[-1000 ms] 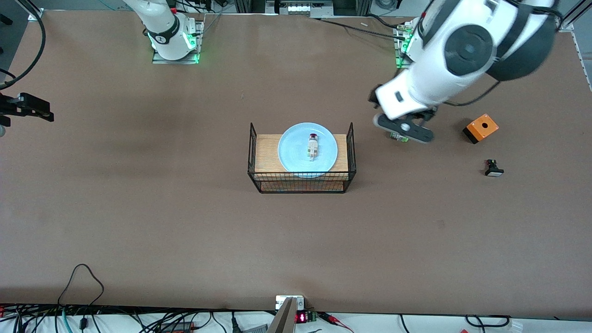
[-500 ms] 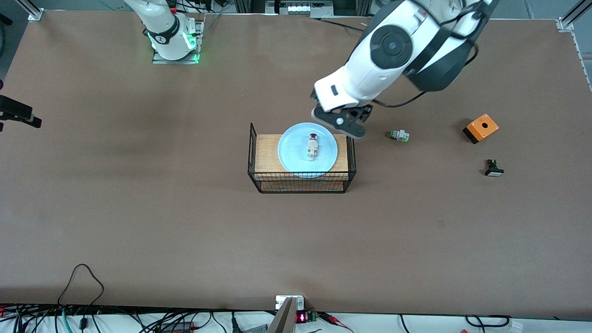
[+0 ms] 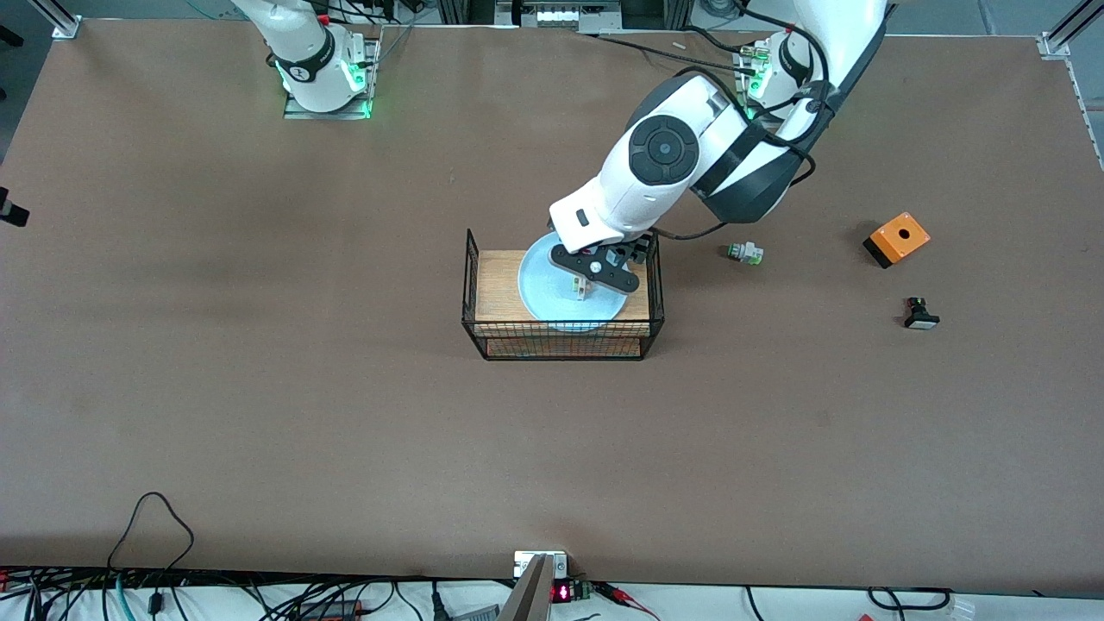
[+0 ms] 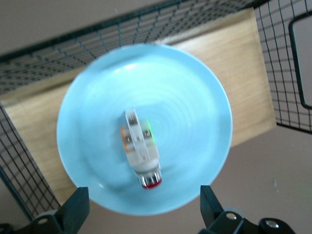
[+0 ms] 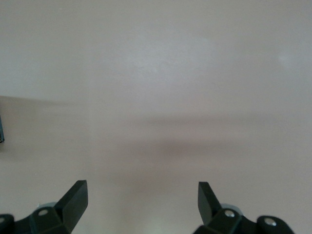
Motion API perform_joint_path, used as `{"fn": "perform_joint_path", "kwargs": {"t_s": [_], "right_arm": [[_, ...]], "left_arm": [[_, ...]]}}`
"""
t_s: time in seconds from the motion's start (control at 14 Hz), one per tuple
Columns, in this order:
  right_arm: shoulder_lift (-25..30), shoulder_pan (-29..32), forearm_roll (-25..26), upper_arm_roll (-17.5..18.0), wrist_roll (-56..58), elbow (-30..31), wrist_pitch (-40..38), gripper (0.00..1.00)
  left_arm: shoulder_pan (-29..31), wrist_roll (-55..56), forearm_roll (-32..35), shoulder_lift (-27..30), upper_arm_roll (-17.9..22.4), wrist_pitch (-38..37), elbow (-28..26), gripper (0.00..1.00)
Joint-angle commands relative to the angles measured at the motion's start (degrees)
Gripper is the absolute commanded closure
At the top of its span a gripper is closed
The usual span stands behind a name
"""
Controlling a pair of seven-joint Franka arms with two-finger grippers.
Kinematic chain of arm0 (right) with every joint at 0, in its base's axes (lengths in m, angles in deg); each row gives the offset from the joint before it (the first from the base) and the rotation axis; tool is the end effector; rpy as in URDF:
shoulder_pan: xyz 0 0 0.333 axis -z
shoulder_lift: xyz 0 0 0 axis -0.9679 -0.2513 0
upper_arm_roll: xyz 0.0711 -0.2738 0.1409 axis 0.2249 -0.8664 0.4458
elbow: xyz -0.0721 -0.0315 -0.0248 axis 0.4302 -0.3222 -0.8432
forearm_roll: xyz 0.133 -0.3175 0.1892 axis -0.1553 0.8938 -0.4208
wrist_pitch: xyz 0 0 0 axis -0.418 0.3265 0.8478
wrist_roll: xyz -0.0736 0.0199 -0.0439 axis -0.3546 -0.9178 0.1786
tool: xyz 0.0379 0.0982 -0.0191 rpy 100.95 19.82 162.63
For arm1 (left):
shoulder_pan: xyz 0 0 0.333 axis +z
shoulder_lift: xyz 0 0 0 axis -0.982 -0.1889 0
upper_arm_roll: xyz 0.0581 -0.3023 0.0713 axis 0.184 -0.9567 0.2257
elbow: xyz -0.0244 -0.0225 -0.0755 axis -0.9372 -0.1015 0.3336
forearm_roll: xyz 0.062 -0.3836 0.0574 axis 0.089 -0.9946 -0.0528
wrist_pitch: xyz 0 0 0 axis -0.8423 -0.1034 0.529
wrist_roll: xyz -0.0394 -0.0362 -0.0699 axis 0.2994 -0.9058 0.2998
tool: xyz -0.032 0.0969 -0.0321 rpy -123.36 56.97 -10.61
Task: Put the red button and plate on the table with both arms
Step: 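Lower the left gripper onto the white-red button on the plate, then grasp the button with the left gripper while the right gripper approaches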
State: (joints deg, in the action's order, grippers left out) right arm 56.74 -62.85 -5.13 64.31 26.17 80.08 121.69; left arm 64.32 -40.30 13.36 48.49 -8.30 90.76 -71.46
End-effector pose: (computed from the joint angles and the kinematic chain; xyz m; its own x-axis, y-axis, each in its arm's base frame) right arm 0.5611 -0.1771 0.6001 0.9985 -0.0487 -0.0242 -0.0503 -0.9961 -0.0727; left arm 0.5333 -0.4298 0.3943 0.9443 -0.3232 -0.0624 -0.3050 -0.9303 0.2036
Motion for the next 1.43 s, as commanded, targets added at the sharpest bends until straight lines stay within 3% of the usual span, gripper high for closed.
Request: {"fn": "perform_joint_path", "kwargs": {"t_s": [0.0,0.29,0.64,0.79,0.86,0.93,1.0,1.14,1.36], "right_arm": [[-0.07,-0.11,-1.8,-0.07,-0.27,-0.23,0.06,0.0],[-2.44,-5.29,-9.09,1.25,-7.27,-0.14,0.33,0.0],[-4.46,-19.95,-8.14,1.25,-30.28,-0.14,4.45,0.0],[-6.31,-24.97,-6.21,1.25,-38.56,-0.14,6.82,0.0],[-7.1,-27.17,-6.2,1.25,-43.2,-0.23,8.49,0.0],[-7.8,-29.28,-6.29,1.25,-48.99,-0.23,9.99,0.0],[-8.42,-30.51,-6.29,1.25,-53.75,-0.23,10.87,0.0],[-9.82,-32.89,-5.85,1.25,-57.39,-0.32,11.23,0.0],[-10.18,-37.11,-3.3,1.25,-67.11,-0.4,14.13,0.0]], "left_arm": [[-0.68,0.71,2.27,-2.73,0.55,2.32,1.6,0.0],[-1.37,0.71,4.99,-4.58,0.73,5.13,1.51,0.0],[-2.35,0.71,5.52,-5.46,0.73,5.13,0.99,0.05],[-2.17,0.63,5.52,-5.55,0.73,4.96,0.55,0.22],[-2.17,0.45,5.52,-5.55,0.73,4.87,0.46,0.35],[-2.08,0.54,5.52,-5.47,0.73,4.61,0.46,0.57],[-1.73,0.45,5.52,-5.47,0.64,4.35,0.46,0.7],[-1.73,0.45,5.52,-5.47,0.64,4.26,0.55,0.87],[-1.73,0.8,5.52,-4.94,0.73,3.65,0.9,1.0]]}}
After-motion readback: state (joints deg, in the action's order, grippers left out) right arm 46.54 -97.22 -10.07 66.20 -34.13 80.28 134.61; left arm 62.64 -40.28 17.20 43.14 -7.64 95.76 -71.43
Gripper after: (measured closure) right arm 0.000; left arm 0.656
